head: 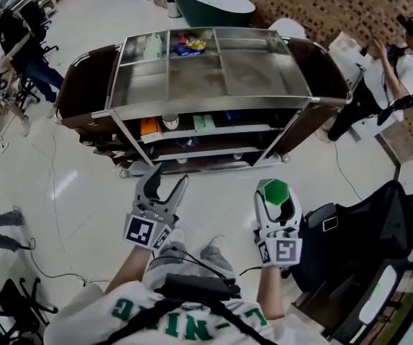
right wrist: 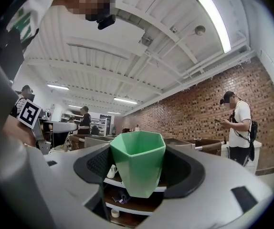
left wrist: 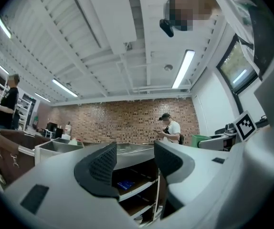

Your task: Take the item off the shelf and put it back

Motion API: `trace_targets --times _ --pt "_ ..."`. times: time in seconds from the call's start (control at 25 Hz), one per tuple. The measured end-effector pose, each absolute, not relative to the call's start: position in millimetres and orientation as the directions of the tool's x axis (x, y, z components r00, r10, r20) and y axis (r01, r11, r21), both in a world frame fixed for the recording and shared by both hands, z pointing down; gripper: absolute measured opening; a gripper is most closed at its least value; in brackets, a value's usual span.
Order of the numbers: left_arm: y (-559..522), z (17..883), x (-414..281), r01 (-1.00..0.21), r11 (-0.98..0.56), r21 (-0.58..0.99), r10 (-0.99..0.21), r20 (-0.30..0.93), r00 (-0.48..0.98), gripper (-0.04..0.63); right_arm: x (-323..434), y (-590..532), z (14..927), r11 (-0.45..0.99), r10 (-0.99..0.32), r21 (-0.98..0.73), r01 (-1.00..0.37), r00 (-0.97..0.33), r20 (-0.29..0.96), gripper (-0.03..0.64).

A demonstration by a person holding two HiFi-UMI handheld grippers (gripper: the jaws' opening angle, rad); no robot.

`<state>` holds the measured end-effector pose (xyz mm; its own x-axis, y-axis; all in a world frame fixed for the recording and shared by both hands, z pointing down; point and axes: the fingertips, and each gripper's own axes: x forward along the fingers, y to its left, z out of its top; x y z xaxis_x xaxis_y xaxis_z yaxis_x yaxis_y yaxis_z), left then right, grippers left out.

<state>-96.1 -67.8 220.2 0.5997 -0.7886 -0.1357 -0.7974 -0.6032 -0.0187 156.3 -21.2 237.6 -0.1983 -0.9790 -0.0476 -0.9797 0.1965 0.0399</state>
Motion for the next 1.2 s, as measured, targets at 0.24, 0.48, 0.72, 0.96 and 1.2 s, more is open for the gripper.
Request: trace_targets --times 0.24,0.48,0.72,0.96,1.2 --pt "-89.5 257.4 -70.2 -0.789 -0.614 0.003 -0.786 -0.094 0.611 0.238 171.8 -47.0 286.6 0.184 -0.983 0.012 -0.983 -0.184 0.002 0.336" --pt "-123.5 345.3 -44.8 -0.770 -0.638 0.006 -0.766 -0.102 0.635 0.236 182.6 -80.4 395.1 0.161 -0.987 0.000 -0.987 -0.161 -0.023 0.336" --pt "-154.5 442.7 -40.6 -0.771 -0.637 -0.027 -0.765 -0.104 0.636 0.236 191.3 -119.7 564.1 0.152 -0.986 -0.022 -0.988 -0.153 0.073 0.336" --pt "-173.5 517.5 -72.3 -0.813 -0.581 0.031 -0.813 -0.053 0.579 0.236 180.5 -231.7 711.9 0.161 -0.963 -0.064 -0.985 -0.170 0.209 0.336" --pt "-184.4 556.2 -109.2 -0.862 -0.506 0.026 -0.862 -0.034 0.505 0.236 144.5 -368.8 797.1 0.259 -0.933 -0.101 -0.961 -0.276 0.230 0.334"
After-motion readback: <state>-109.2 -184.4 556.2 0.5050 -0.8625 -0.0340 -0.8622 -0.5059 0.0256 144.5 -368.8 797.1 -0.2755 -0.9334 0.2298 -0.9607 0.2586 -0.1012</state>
